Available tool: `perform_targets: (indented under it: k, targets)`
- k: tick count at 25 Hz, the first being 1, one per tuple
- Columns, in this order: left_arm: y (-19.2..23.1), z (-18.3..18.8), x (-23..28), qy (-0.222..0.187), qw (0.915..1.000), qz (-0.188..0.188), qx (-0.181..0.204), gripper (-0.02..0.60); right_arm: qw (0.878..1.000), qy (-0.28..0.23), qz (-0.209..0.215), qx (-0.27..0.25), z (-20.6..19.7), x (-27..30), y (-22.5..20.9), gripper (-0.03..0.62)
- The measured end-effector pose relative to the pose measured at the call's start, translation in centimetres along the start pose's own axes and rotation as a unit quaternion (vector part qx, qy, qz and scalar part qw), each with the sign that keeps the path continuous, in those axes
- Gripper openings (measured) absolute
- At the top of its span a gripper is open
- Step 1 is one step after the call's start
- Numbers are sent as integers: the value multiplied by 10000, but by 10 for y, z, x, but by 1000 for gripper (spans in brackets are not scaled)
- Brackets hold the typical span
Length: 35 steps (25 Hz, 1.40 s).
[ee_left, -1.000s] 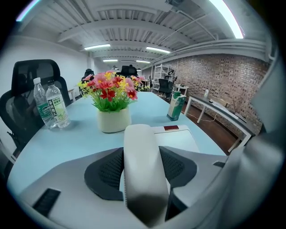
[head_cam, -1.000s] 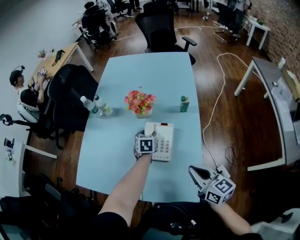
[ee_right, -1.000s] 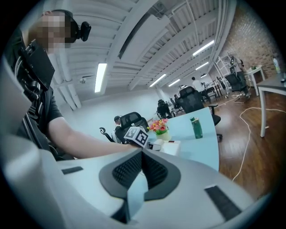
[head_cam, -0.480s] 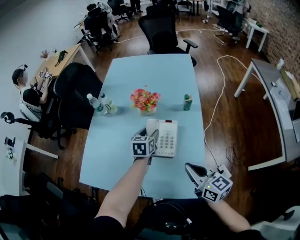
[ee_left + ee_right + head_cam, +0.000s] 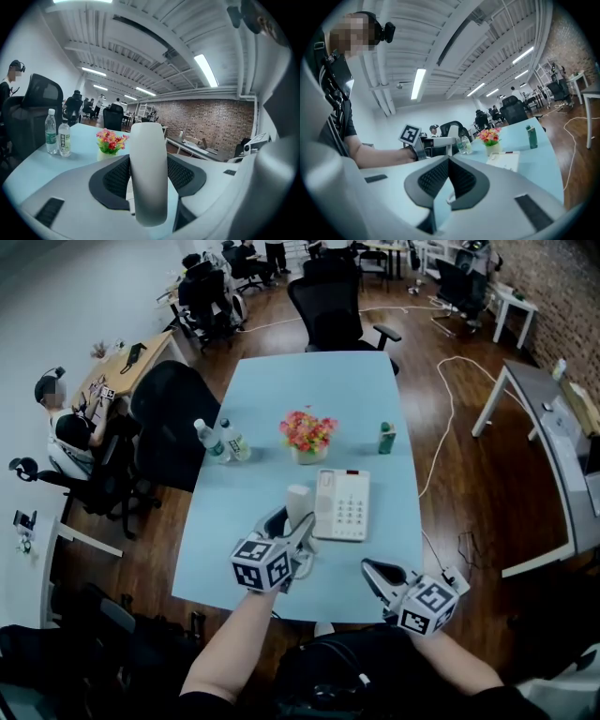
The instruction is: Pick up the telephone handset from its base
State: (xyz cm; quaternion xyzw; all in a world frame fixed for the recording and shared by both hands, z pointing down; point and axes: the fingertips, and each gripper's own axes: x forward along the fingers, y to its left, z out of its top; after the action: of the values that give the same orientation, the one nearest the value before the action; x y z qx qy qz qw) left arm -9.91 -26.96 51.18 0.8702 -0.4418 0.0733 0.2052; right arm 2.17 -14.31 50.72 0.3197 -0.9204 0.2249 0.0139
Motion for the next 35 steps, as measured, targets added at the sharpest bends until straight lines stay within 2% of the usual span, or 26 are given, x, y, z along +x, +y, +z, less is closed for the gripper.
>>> perform_targets:
  k: [2,6,10,15,26,35]
  targets:
    - [-8,2,-27,-84,9998,-174,112,235,10000,12,11,-11,-4,4,9,18]
    - [-14,3,-78,-257,9986,-465,29,235,10000,25,4,-44,-9,9,23,18]
    - [-13,2,-121,-355,9981,-501,98,235,9999,100,-11,-25,-16,15,34,18]
    - [-7,-6,-158,-440,9977,-495,-119,233,9997,244,18,-83,-27,22,46,18]
    - [11,-22,-195,-557,9974,-234,-389,235,9981,462,40,-394,-40,37,66,17]
    - [6,-23,-190,-501,9978,-316,-282,233,9975,520,-14,-482,-41,36,69,17]
